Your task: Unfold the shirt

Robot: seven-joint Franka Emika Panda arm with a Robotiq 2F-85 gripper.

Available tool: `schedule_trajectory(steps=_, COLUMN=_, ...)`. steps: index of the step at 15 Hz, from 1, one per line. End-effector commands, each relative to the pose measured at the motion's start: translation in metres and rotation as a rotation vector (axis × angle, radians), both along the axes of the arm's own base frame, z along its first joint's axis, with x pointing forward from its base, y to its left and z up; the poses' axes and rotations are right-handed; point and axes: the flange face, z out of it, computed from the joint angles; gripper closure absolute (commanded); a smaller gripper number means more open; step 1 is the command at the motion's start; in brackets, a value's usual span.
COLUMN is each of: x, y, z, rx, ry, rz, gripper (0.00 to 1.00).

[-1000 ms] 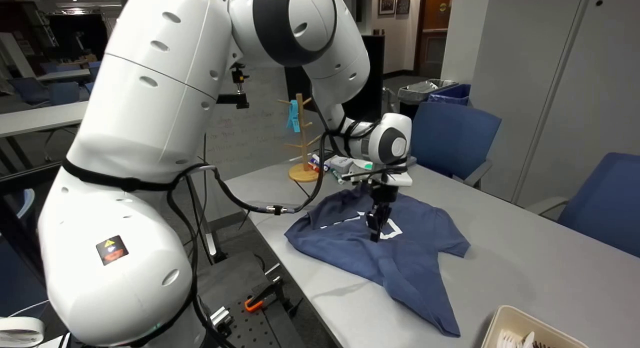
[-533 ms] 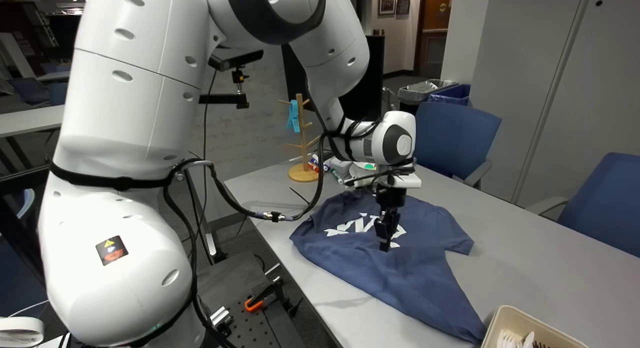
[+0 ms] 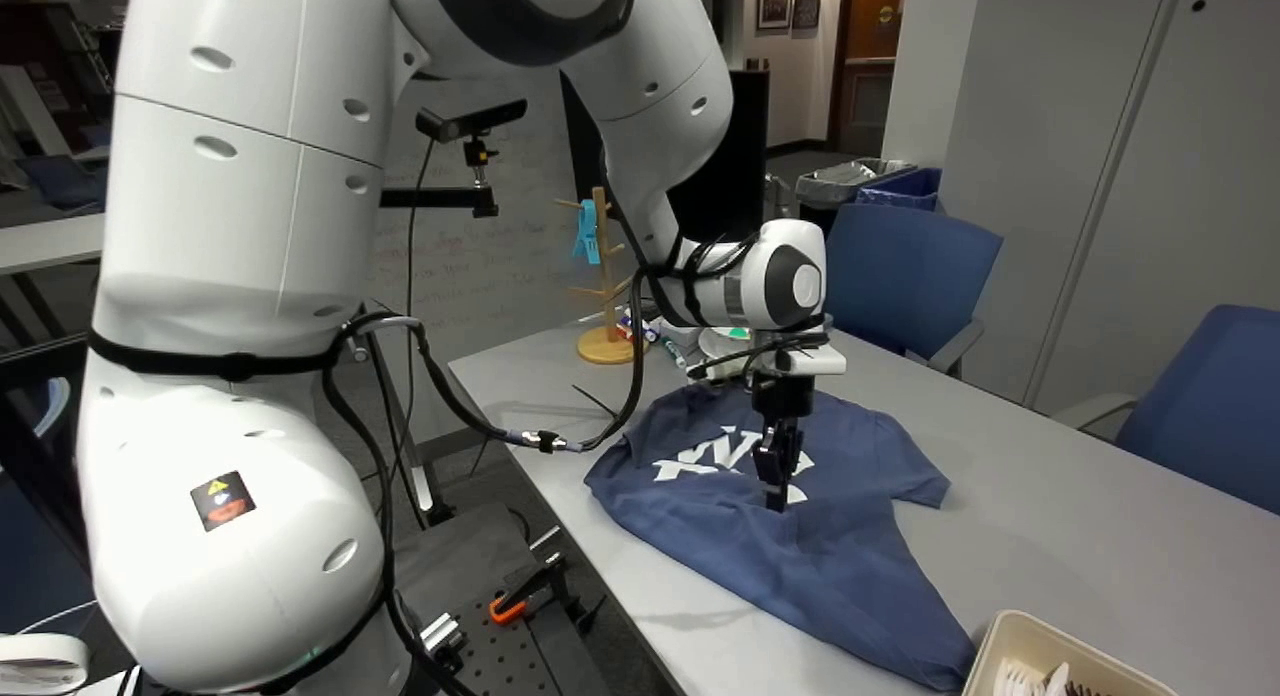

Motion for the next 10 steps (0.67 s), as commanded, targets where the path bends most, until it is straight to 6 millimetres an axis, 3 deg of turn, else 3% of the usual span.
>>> schedule_trajectory(steps=1, x=-0.0073, y=-0.0063, z=0.0093, rx=-0.033, ry=-0.018, rz=0.040, gripper=0.99)
schedule_trajectory(steps=6, x=-0.0091, y=-0.0059, z=0.0094, rx=-0.026, ry=-0.020, rz=0.041, gripper=0.99)
schedule_trajectory(steps=7, x=-0.0091, y=-0.0057, z=0.0096, rx=-0.023, ry=-0.021, rz=0.039, gripper=0.81)
schedule_trajectory(steps=8, x=-0.0094, y=-0.0056, z=0.0095, rx=-0.018, ry=-0.016, rz=0.047, gripper=0.97)
schedule_trajectory(steps=10, x=-0.0096, y=-0.0053, z=0.0095, rx=-0.012, ry=-0.016, rz=0.048, gripper=0.99)
